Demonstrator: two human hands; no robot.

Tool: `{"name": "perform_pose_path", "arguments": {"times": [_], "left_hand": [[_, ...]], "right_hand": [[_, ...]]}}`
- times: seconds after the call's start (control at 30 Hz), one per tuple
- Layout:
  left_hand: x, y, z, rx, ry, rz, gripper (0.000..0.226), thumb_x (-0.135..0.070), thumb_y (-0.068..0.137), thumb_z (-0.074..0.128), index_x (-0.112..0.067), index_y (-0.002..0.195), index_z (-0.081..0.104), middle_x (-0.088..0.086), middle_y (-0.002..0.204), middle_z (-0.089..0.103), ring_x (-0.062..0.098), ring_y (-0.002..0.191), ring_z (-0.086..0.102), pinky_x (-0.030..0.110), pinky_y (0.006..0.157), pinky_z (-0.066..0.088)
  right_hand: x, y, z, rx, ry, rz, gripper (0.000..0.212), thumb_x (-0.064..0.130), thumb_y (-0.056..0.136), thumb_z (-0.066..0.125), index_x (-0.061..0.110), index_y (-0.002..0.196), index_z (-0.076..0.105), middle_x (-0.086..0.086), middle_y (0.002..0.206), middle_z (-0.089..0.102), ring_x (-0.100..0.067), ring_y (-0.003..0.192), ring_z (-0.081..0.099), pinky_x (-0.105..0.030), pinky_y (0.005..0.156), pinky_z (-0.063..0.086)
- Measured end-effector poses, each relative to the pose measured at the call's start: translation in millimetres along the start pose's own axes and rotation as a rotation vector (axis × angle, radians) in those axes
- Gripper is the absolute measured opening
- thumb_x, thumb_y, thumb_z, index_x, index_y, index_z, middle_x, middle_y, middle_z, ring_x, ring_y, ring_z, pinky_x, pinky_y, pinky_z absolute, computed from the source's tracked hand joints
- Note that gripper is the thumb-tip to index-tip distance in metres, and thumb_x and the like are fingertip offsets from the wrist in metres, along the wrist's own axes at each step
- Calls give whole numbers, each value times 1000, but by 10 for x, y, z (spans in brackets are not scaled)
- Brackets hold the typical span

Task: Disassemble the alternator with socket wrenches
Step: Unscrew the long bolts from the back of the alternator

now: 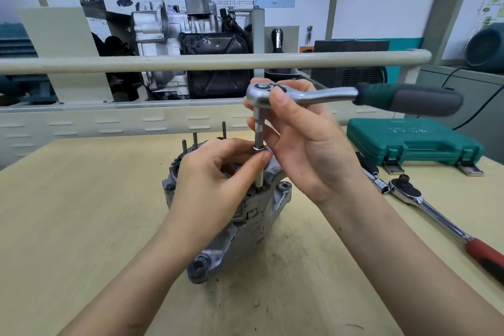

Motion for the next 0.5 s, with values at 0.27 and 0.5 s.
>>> {"name": "perform_pose_path", "arguments": {"times": [0.27,0.5], "left_hand": [[56,-14,59,69,26,-17,15,-29,79,58,-44,84,59,-4,74,66,9,74,60,19,68,47],[53,-9,34,41,26,-4,12,-28,76,62,-39,76,59,-15,67,65,7,70,59,18,65,45]], "right_hand": [[-120,26,69,62,-98,90,35,38,73,45,11,88,61,5,83,71,-7,79,66,-19,74,48],[-161,7,102,73,-19,129,50,37,71,49,9,112,48,6,82,70,-7,73,66,-20,72,48]]}}
Point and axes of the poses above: each hand's wrist, its own y-axis towards the middle knuckle, its own z-axis out of the palm, x = y × z, the point moved 10 cm from there along y, towards the middle knuckle
